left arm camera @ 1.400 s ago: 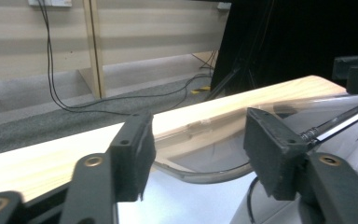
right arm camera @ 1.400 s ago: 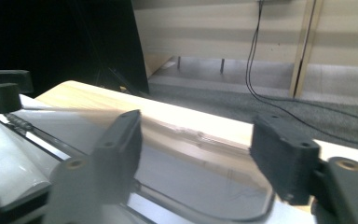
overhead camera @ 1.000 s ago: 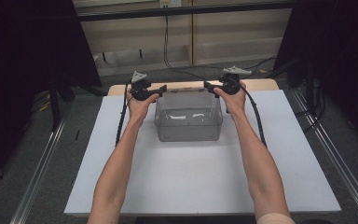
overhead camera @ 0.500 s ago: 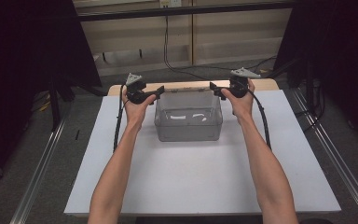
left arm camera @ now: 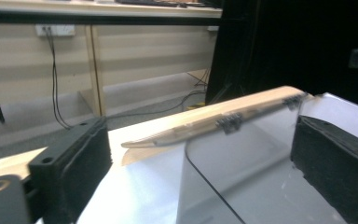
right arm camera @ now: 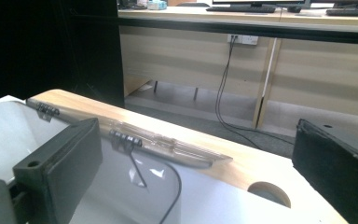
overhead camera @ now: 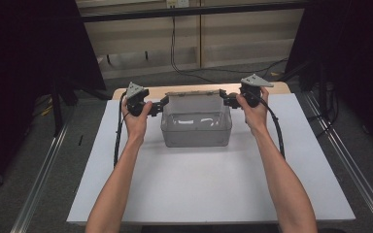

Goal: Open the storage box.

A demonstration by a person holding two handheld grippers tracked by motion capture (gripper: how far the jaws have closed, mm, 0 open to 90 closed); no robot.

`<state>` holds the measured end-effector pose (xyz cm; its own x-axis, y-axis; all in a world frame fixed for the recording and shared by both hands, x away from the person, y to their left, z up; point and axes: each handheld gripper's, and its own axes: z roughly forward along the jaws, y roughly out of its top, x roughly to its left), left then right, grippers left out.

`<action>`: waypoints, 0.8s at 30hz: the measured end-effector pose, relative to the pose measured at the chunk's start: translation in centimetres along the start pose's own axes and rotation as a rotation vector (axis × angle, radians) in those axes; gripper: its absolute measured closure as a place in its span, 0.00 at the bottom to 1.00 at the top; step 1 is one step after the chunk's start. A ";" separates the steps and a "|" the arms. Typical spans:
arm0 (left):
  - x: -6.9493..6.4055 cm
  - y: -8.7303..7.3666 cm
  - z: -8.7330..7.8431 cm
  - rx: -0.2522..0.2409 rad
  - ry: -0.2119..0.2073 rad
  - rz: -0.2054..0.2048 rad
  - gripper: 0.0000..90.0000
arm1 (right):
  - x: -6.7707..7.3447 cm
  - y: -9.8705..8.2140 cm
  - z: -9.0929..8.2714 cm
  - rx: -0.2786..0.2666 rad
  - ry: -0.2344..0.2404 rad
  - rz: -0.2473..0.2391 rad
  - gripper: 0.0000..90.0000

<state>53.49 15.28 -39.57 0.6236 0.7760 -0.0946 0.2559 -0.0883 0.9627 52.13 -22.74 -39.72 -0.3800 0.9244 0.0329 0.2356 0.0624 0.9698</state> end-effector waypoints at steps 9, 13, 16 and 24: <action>-1.1 -0.5 -2.2 -0.023 0.002 0.002 0.05 | 0.0 -0.6 -1.9 -0.012 -0.024 0.009 0.02; -1.8 -0.7 -3.2 -0.034 0.007 0.020 0.05 | 0.4 -0.6 -3.2 -0.030 -0.021 -0.007 0.02; -2.1 -0.7 -3.9 -0.046 0.024 0.015 0.05 | 0.5 -0.7 -3.8 -0.037 -0.027 -0.021 0.02; -1.6 -1.8 -5.3 -0.053 0.049 0.020 0.05 | 0.8 -1.8 -5.7 -0.053 -0.027 -0.027 0.01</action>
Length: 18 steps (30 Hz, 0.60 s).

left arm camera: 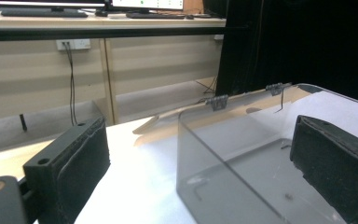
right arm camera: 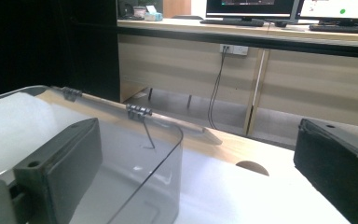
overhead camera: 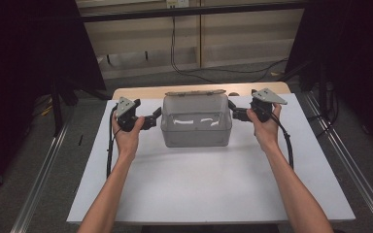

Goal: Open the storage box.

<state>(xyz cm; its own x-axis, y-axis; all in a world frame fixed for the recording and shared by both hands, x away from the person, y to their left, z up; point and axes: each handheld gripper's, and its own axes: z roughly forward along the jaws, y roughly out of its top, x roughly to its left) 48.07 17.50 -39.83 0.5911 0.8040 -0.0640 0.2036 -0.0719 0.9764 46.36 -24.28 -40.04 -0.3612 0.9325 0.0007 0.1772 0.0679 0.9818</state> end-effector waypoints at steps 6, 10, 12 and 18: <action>-0.4 -0.6 -1.2 -0.006 0.000 0.002 0.05 | 0.6 -0.1 -1.6 -0.012 0.014 -0.020 0.00; -0.7 -0.6 -1.8 -0.009 0.005 0.002 0.05 | 1.0 -0.1 -2.3 -0.019 0.014 -0.040 0.00; -0.8 -0.6 -2.3 -0.017 0.013 0.002 0.05 | 1.2 0.0 -2.8 -0.024 0.009 -0.056 0.00; -1.0 -1.2 -4.0 -0.027 0.031 0.003 0.05 | 1.2 -0.6 -4.1 -0.021 -0.014 -0.038 0.00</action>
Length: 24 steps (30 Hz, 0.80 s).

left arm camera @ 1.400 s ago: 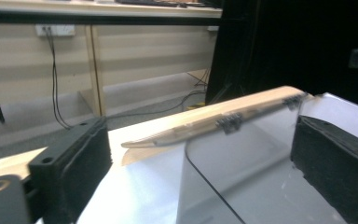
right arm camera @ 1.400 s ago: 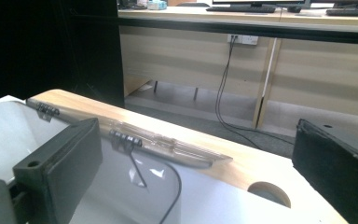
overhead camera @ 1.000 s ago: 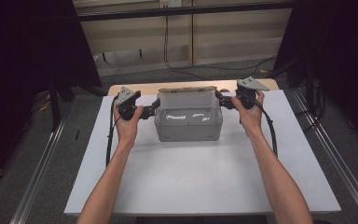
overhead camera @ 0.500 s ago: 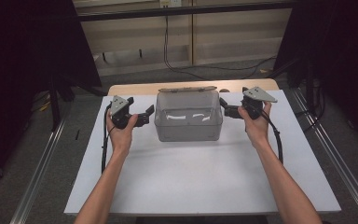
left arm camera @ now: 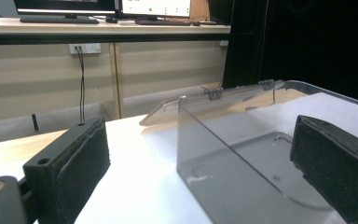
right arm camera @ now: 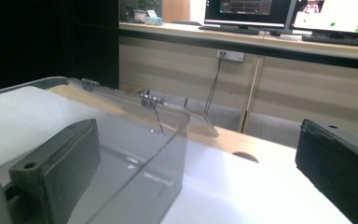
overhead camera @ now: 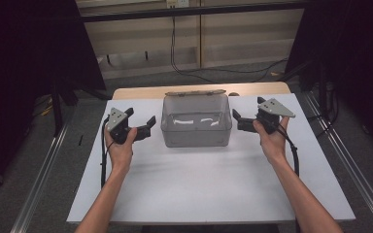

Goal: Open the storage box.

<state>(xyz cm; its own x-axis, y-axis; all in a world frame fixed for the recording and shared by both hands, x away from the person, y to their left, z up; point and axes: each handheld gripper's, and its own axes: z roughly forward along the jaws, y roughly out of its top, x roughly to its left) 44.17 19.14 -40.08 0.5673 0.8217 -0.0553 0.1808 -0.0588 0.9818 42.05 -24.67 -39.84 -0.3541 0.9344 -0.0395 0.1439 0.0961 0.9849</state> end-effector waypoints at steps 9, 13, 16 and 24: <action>-0.5 -1.4 -2.5 -0.033 0.002 -0.002 0.05 | 0.2 -0.4 -2.6 -0.011 -0.012 -0.008 0.02; -0.7 -2.0 -3.5 -0.038 0.006 -0.007 0.05 | 0.2 -0.6 -3.9 -0.011 -0.022 -0.022 0.01; -0.9 -2.3 -4.3 -0.030 0.026 0.008 0.05 | -0.1 -0.8 -4.7 -0.021 -0.025 -0.003 0.01; -1.2 -3.6 -6.5 -0.023 0.058 -0.012 0.05 | -0.5 -1.3 -6.6 -0.006 -0.049 -0.008 0.01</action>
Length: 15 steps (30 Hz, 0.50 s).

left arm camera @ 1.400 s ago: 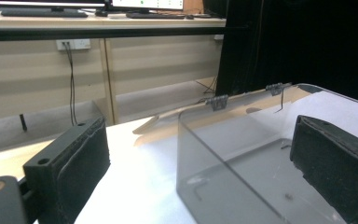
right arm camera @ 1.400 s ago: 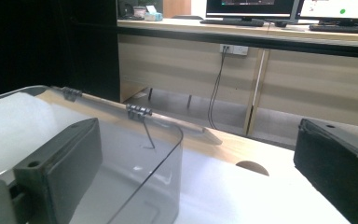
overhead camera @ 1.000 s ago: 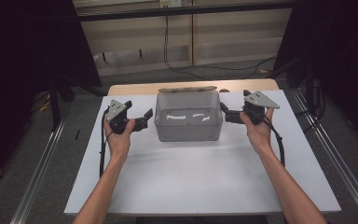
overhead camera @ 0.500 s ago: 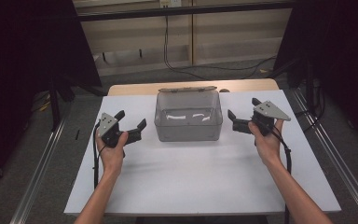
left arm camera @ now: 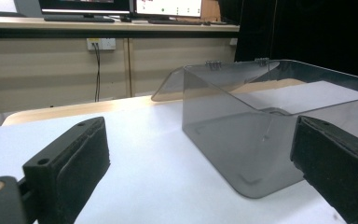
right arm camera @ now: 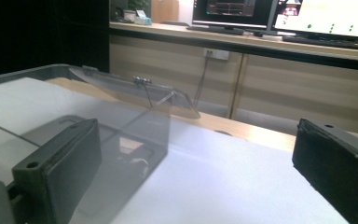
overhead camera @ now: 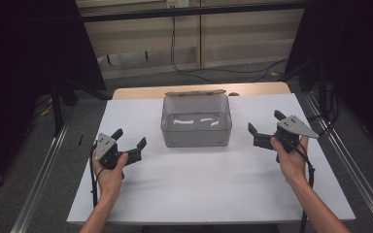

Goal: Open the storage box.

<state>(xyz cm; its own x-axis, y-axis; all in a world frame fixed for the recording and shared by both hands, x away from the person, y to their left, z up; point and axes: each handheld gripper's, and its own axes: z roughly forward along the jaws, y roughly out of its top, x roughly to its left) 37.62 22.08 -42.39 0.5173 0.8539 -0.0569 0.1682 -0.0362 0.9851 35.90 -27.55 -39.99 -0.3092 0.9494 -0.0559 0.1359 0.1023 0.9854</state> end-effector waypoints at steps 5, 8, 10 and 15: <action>-0.1 -0.5 -1.2 0.006 0.003 -0.004 0.05 | -0.1 -0.7 -1.2 0.001 -0.009 0.009 0.01; -0.2 -0.6 -1.9 -0.003 0.010 -0.022 0.04 | -0.2 -1.1 -2.0 -0.001 -0.019 0.018 0.01; -0.4 -0.6 -2.4 -0.003 0.014 -0.024 0.04 | -0.1 -1.4 -2.5 -0.001 -0.030 0.018 0.01; -0.8 -0.9 -3.3 0.003 0.008 -0.016 0.04 | 0.1 -2.1 -3.9 -0.001 -0.059 0.020 0.01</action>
<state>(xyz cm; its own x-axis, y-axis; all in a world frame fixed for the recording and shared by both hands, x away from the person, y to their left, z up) 34.27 23.11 -42.70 0.5079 0.8584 -0.0714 0.1788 -0.0240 0.9836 31.95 -28.83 -41.39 -0.2503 0.9671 -0.0457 0.1407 0.0831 0.9866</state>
